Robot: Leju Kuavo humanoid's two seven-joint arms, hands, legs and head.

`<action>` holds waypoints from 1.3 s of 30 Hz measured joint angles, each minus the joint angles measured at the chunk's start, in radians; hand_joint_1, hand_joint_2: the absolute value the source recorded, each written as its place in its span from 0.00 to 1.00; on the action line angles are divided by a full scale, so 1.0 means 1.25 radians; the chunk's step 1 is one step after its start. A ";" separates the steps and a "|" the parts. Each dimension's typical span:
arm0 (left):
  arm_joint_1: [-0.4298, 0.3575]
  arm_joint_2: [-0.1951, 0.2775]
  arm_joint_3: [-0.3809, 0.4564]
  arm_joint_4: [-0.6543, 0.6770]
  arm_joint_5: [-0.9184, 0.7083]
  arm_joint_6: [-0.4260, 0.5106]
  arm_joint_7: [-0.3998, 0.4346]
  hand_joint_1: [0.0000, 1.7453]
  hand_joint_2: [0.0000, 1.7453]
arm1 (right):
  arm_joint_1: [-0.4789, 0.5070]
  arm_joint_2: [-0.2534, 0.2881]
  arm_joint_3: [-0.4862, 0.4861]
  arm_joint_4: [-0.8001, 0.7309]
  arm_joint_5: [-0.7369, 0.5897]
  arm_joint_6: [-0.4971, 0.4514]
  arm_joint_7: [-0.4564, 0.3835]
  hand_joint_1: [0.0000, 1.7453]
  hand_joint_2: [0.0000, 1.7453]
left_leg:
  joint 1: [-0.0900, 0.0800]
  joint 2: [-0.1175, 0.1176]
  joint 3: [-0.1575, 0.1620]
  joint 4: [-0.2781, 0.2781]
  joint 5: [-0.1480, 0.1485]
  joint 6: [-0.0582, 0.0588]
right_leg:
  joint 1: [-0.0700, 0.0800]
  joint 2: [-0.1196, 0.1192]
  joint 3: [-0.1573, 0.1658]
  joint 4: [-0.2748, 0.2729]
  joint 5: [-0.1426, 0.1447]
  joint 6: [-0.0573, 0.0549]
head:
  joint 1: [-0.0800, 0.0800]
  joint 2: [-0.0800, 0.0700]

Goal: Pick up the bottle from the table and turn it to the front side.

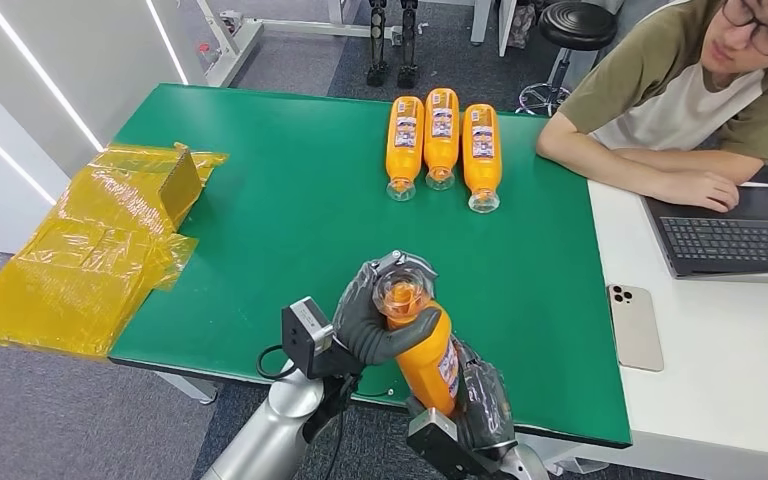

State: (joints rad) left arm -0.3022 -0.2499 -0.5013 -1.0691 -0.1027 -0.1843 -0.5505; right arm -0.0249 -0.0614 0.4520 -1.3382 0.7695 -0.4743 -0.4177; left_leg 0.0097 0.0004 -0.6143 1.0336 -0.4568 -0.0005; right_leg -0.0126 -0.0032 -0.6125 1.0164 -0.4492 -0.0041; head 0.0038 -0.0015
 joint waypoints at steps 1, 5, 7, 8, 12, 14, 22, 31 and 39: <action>0.000 0.000 -0.001 0.001 -0.001 0.000 0.001 1.00 1.00 | 0.001 0.000 0.000 0.000 0.000 -0.001 0.000 1.00 1.00 | 0.000 0.000 0.000 0.000 0.000 0.000 | 0.000 0.000 0.000 0.000 0.000 0.000 | 0.000 0.000; 0.000 -0.001 -0.005 0.002 -0.012 0.000 0.007 1.00 1.00 | 0.008 0.000 -0.003 -0.005 0.001 -0.008 -0.002 0.17 1.00 | 0.000 0.000 0.000 0.000 0.000 0.000 | 0.000 0.000 0.000 0.000 0.000 0.000 | 0.000 0.000; 0.001 -0.003 -0.005 0.002 -0.017 0.002 0.011 1.00 1.00 | 0.013 0.001 -0.004 -0.016 0.002 -0.014 -0.006 0.00 1.00 | 0.000 0.000 0.000 0.000 0.000 0.000 | 0.000 0.000 0.000 0.000 0.000 0.000 | 0.000 0.000; 0.004 -0.003 -0.005 0.003 -0.020 0.006 0.013 1.00 1.00 | 0.015 0.002 -0.003 -0.025 0.002 -0.018 -0.009 0.00 1.00 | 0.000 0.000 0.000 0.000 0.000 0.000 | 0.000 0.000 0.000 0.000 0.000 0.000 | 0.000 0.000; 0.020 -0.001 -0.005 0.008 -0.020 0.028 0.013 1.00 1.00 | 0.019 0.013 0.000 -0.061 -0.019 -0.039 -0.023 0.00 1.00 | 0.000 0.000 0.000 0.000 0.000 0.000 | 0.000 0.000 0.000 0.000 0.000 0.000 | 0.000 0.000; 0.025 -0.001 -0.002 0.002 -0.007 0.054 0.007 1.00 1.00 | 0.022 0.016 0.001 -0.078 -0.045 -0.058 -0.036 0.00 1.00 | 0.000 0.000 0.000 0.000 0.000 0.000 | 0.000 -0.001 0.000 0.000 0.000 0.000 | 0.000 0.000; 0.062 0.013 0.062 -0.122 0.043 0.260 -0.040 1.00 1.00 | 0.044 0.024 0.006 -0.140 -0.139 -0.132 -0.087 0.00 1.00 | 0.000 0.000 0.000 0.000 0.000 0.000 | 0.000 0.000 0.000 0.000 0.000 0.000 | 0.000 0.000; 0.059 0.048 0.115 -0.245 0.038 0.398 -0.060 1.00 1.00 | 0.050 0.031 0.023 -0.145 -0.173 -0.148 -0.111 0.00 1.00 | 0.000 0.000 0.000 0.000 0.000 0.000 | 0.000 0.000 0.000 0.000 0.000 0.000 | 0.000 0.000; 0.027 0.096 0.117 -0.294 -0.056 0.572 -0.079 1.00 1.00 | 0.061 0.033 0.025 -0.145 -0.198 -0.165 -0.128 0.00 1.00 | 0.000 0.000 0.000 0.000 0.000 0.000 | 0.000 -0.001 0.000 0.000 0.000 0.000 | 0.000 0.000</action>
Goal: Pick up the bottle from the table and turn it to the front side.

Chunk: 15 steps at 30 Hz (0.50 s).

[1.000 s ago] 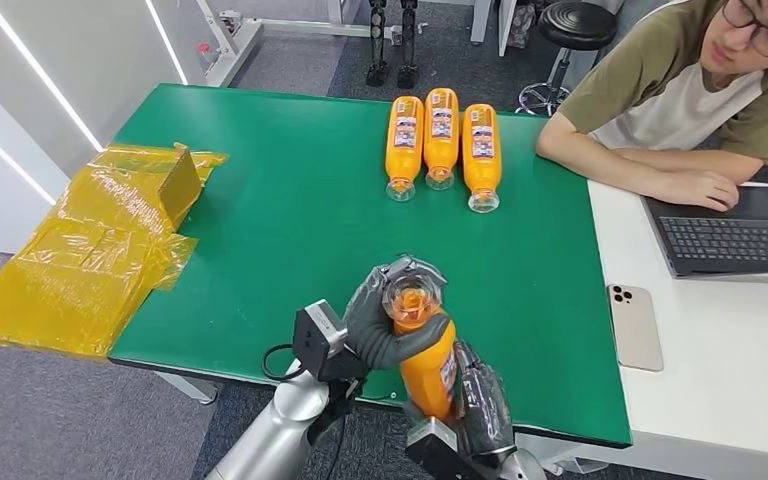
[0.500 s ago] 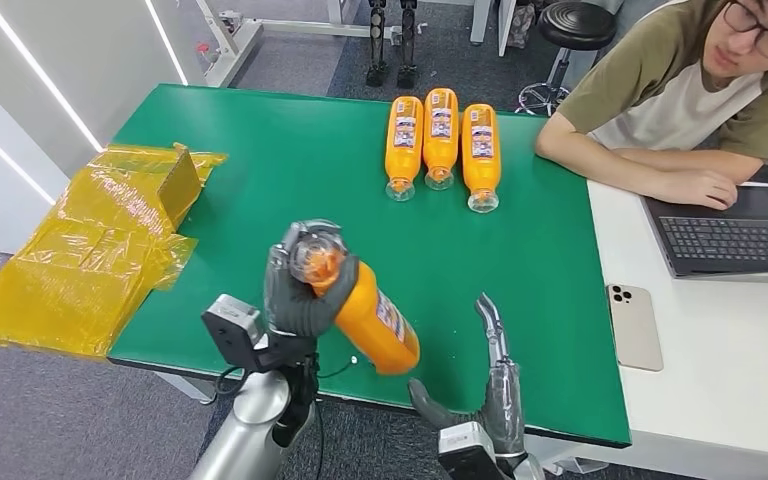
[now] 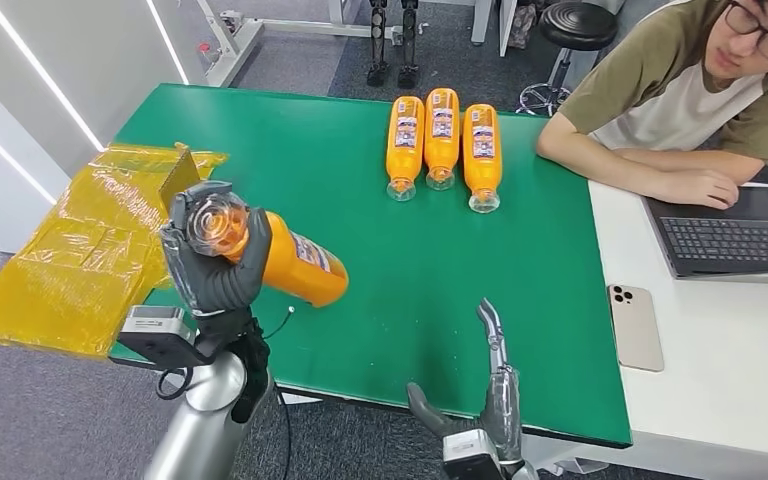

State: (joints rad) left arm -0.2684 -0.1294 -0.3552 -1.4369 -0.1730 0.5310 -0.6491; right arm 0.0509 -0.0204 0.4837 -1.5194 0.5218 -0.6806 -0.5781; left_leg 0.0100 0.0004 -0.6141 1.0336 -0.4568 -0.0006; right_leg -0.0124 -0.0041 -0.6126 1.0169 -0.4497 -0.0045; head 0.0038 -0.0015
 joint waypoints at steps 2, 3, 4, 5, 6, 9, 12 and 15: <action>-0.019 0.017 0.000 -0.005 -0.039 0.030 0.013 1.00 1.00 | 0.005 0.002 0.000 0.000 -0.001 -0.001 -0.004 0.00 1.00 | 0.000 0.000 0.000 0.000 0.000 0.000 | 0.000 0.000 0.000 0.000 0.000 0.000 | 0.000 0.000; -0.026 0.023 0.000 -0.006 -0.049 0.036 0.017 1.00 1.00 | 0.007 0.003 0.000 0.000 -0.001 -0.001 -0.005 0.00 1.00 | 0.000 0.000 0.000 0.000 0.000 0.000 | 0.000 0.000 0.000 0.000 0.000 0.000 | 0.000 0.000; -0.032 0.028 0.000 -0.007 -0.054 0.039 0.020 1.00 1.00 | 0.008 0.003 0.000 0.000 -0.002 -0.001 -0.006 0.00 1.00 | 0.000 0.000 0.000 0.000 0.000 0.000 | 0.000 0.000 0.000 0.000 0.000 0.000 | 0.000 0.000; -0.035 0.032 0.000 -0.007 -0.056 0.042 0.021 1.00 1.00 | 0.009 0.003 0.000 0.000 -0.002 -0.001 -0.006 0.00 1.00 | 0.000 0.000 0.000 0.000 0.000 0.000 | 0.000 0.000 0.000 0.000 0.000 0.000 | 0.000 0.000; -0.038 0.035 0.000 -0.008 -0.057 0.043 0.022 1.00 1.00 | 0.010 0.004 0.000 0.000 -0.002 -0.001 -0.006 0.00 1.00 | 0.000 0.000 0.000 0.000 0.000 0.000 | 0.000 0.000 0.000 0.000 0.000 0.000 | 0.000 0.000; -0.043 0.043 0.000 -0.008 -0.058 0.046 0.023 1.00 1.00 | 0.011 0.005 0.000 0.000 -0.002 -0.002 -0.006 0.00 1.00 | 0.000 0.000 0.000 0.000 0.000 0.000 | 0.000 0.000 0.000 0.000 0.000 0.000 | 0.000 0.000; -0.044 0.049 0.000 -0.008 -0.058 0.046 0.023 1.00 1.00 | 0.012 0.005 0.000 0.000 -0.002 -0.002 -0.007 0.00 1.00 | 0.000 0.000 0.000 0.000 0.000 0.000 | 0.000 0.000 0.000 0.000 0.000 0.000 | 0.000 0.000; -0.046 0.053 0.000 -0.008 -0.059 0.046 0.023 1.00 1.00 | 0.012 0.005 0.000 0.000 -0.002 -0.002 -0.007 0.00 1.00 | 0.000 0.000 0.000 0.000 0.000 0.000 | 0.000 0.000 0.000 0.000 0.000 0.000 | 0.000 0.000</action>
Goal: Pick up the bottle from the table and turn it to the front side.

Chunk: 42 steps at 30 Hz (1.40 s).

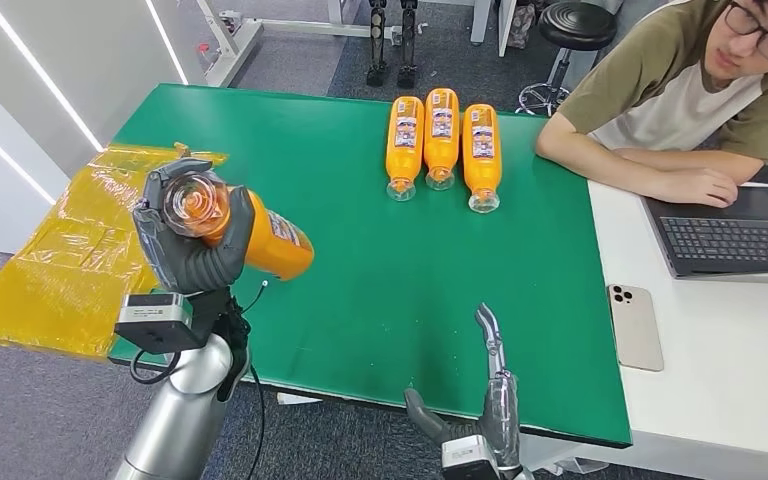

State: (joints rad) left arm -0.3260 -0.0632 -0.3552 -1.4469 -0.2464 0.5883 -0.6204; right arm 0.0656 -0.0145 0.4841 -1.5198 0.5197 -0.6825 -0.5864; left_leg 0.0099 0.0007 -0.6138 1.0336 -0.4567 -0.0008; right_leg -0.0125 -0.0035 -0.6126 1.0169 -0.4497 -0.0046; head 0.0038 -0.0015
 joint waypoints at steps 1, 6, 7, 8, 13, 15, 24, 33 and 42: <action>-0.001 0.002 0.000 0.000 -0.008 0.004 0.006 1.00 1.00 | 0.000 0.000 0.000 0.000 -0.003 0.000 -0.003 0.00 1.00 | 0.000 0.000 0.000 0.000 0.000 0.000 | 0.000 0.000 0.000 0.000 0.000 0.000 | 0.000 0.000; -0.063 0.062 0.005 0.102 -0.300 0.072 0.142 1.00 1.00 | 0.015 0.014 -0.003 -0.041 -0.088 0.000 -0.065 0.00 1.00 | 0.000 0.001 0.001 0.000 0.000 0.000 | 0.000 0.001 0.000 0.000 0.000 0.000 | 0.000 0.000; -0.085 0.082 0.009 0.151 -0.356 0.076 0.150 1.00 1.00 | 0.018 0.016 -0.003 -0.057 -0.110 0.000 -0.074 0.00 1.00 | 0.000 0.001 0.001 0.000 0.001 -0.001 | 0.000 0.001 0.000 0.001 0.000 0.000 | 0.000 0.000; -0.106 0.102 0.013 0.202 -0.394 0.078 0.154 1.00 1.00 | 0.019 0.018 -0.004 -0.073 -0.134 0.000 -0.080 0.00 1.00 | 0.000 0.001 0.001 0.000 0.001 -0.002 | 0.000 0.002 0.000 0.002 0.000 -0.001 | 0.000 0.000; -0.164 0.186 0.068 0.388 -0.726 0.083 0.285 1.00 1.00 | 0.020 0.023 -0.004 -0.148 -0.199 0.000 -0.090 0.00 1.00 | 0.001 0.006 0.002 -0.001 0.002 -0.003 | 0.000 0.007 -0.002 0.003 0.002 -0.003 | 0.000 0.000; -0.179 0.211 0.091 0.454 -0.886 0.084 0.362 1.00 1.00 | 0.018 0.024 -0.002 -0.171 -0.195 0.000 -0.091 0.00 1.00 | 0.001 0.006 0.002 -0.001 0.002 -0.003 | 0.000 0.007 -0.002 0.003 0.002 -0.004 | 0.000 0.000; -0.206 0.264 0.110 0.710 -1.048 0.072 0.542 1.00 1.00 | 0.016 0.026 0.009 -0.233 -0.199 0.000 -0.091 0.00 1.00 | 0.001 0.005 0.001 -0.001 0.002 -0.003 | 0.000 0.006 -0.003 0.002 0.001 -0.004 | 0.000 0.000; -0.233 0.273 0.077 0.778 -1.056 0.000 0.560 1.00 1.00 | 0.012 0.026 0.013 -0.242 -0.201 0.000 -0.091 0.00 1.00 | 0.001 0.005 0.001 -0.001 0.002 -0.003 | 0.000 0.006 -0.003 0.002 0.001 -0.004 | 0.000 0.000; -0.321 0.289 -0.089 0.843 -1.056 -0.191 0.500 1.00 1.00 | 0.000 0.026 0.024 -0.248 -0.214 0.000 -0.091 0.00 1.00 | 0.001 0.005 0.001 -0.001 0.002 -0.003 | 0.000 0.006 -0.003 0.003 0.002 -0.004 | 0.000 0.000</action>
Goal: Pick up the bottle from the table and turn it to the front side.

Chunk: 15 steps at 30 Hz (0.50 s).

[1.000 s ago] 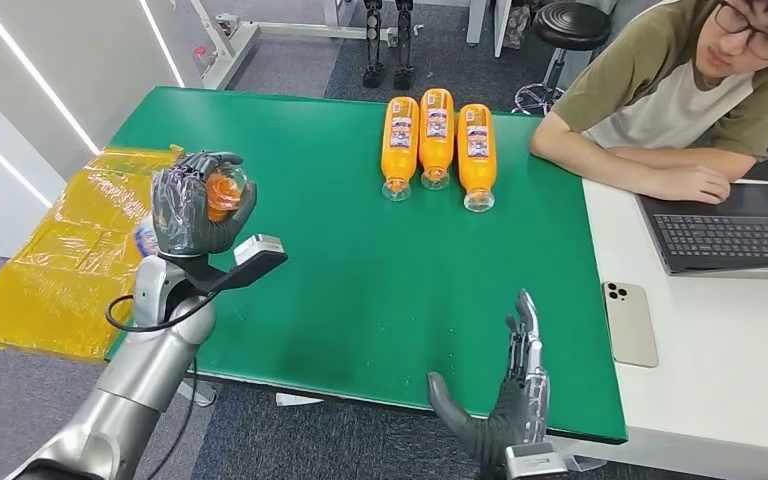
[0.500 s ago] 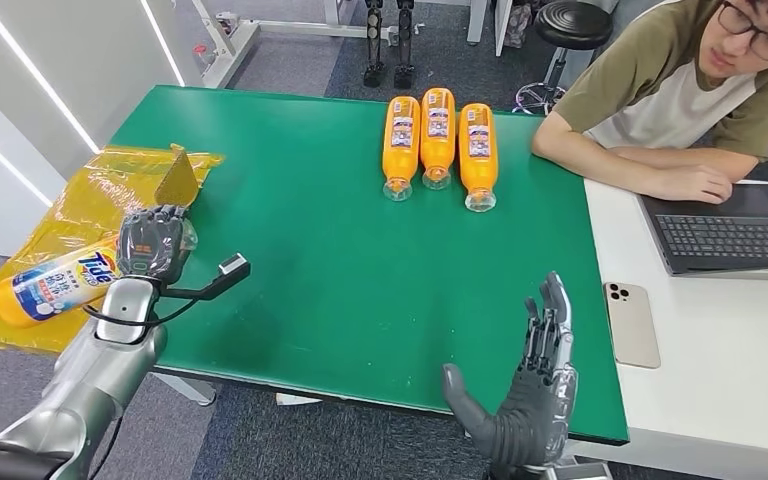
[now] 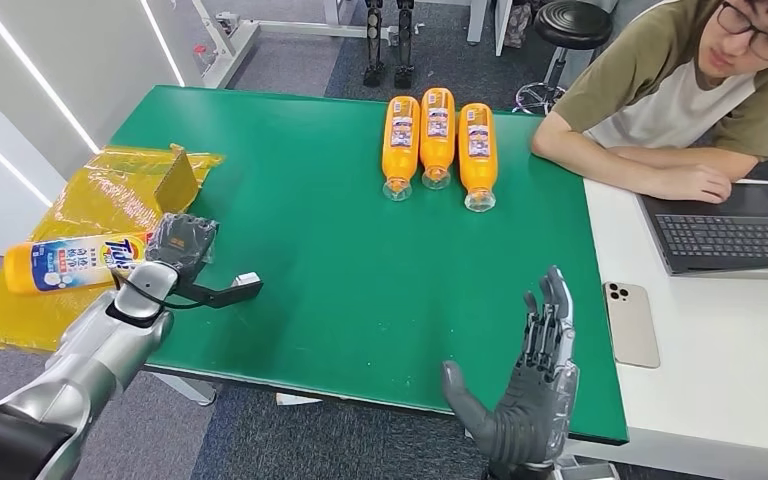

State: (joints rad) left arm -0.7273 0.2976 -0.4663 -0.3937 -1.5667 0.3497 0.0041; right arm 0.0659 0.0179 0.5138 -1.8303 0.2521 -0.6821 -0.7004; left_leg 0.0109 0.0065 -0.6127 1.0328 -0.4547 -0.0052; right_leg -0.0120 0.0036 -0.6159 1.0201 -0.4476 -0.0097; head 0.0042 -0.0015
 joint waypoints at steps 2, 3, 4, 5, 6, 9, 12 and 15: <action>-0.015 0.000 -0.022 0.010 0.000 -0.019 -0.009 1.00 1.00 | -0.002 0.000 0.002 0.000 0.000 0.000 0.000 0.00 1.00 | 0.000 0.000 0.000 0.000 0.000 0.000 | 0.000 0.000 0.000 0.000 0.000 0.000 | 0.000 0.000; -0.021 0.000 -0.031 0.015 0.000 -0.024 -0.012 1.00 1.00 | -0.003 0.000 0.003 0.000 0.000 0.000 0.000 0.00 1.00 | 0.000 0.000 0.000 0.000 0.000 0.000 | 0.000 0.000 0.000 0.000 0.000 0.000 | 0.000 0.000; -0.025 0.001 -0.037 0.018 0.000 -0.026 -0.013 1.00 1.00 | -0.004 0.000 0.004 0.000 0.000 0.000 0.000 0.00 1.00 | 0.000 0.000 0.000 0.000 0.000 0.000 | 0.000 0.000 0.000 0.000 0.000 0.000 | 0.000 0.000; -0.028 0.001 -0.043 0.021 0.000 -0.027 -0.013 1.00 1.00 | -0.005 0.000 0.005 0.000 0.000 0.000 0.000 0.00 1.00 | 0.000 0.000 0.000 0.000 0.000 0.000 | 0.000 0.000 0.000 0.000 0.000 0.000 | 0.000 0.000; -0.031 0.001 -0.047 0.023 0.000 -0.030 -0.016 1.00 1.00 | -0.006 0.000 0.006 0.000 -0.001 0.000 0.000 0.00 1.00 | 0.000 0.000 0.000 0.000 0.000 0.000 | 0.000 0.000 0.000 0.000 0.000 0.000 | 0.000 0.000; -0.042 0.000 -0.062 0.028 0.002 -0.062 -0.061 1.00 1.00 | -0.008 0.000 0.007 0.001 -0.002 0.000 0.000 0.00 1.00 | 0.000 0.000 0.000 0.000 0.000 0.000 | 0.000 0.000 0.000 0.000 0.000 0.000 | 0.000 0.000; -0.061 -0.007 -0.076 0.035 0.009 -0.122 -0.161 1.00 1.00 | -0.011 0.000 0.010 0.002 0.000 0.000 0.000 0.00 1.00 | 0.000 0.000 0.000 0.000 0.000 0.000 | 0.000 0.000 0.000 0.000 0.000 0.000 | 0.000 0.000; -0.081 -0.027 -0.081 0.044 0.020 -0.177 -0.213 1.00 1.00 | -0.011 0.000 0.011 0.002 0.006 0.000 0.000 0.00 1.00 | 0.000 0.000 0.000 0.000 0.000 0.000 | 0.000 -0.001 0.000 0.000 0.000 0.000 | 0.000 0.000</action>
State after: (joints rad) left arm -0.8281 0.2643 -0.5677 -0.3386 -1.5420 0.1287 -0.2628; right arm 0.0525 0.0182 0.5274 -1.8276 0.2594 -0.6821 -0.7004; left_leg 0.0106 0.0059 -0.6127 1.0330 -0.4546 -0.0051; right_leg -0.0120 0.0030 -0.6156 1.0199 -0.4476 -0.0096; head 0.0046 -0.0015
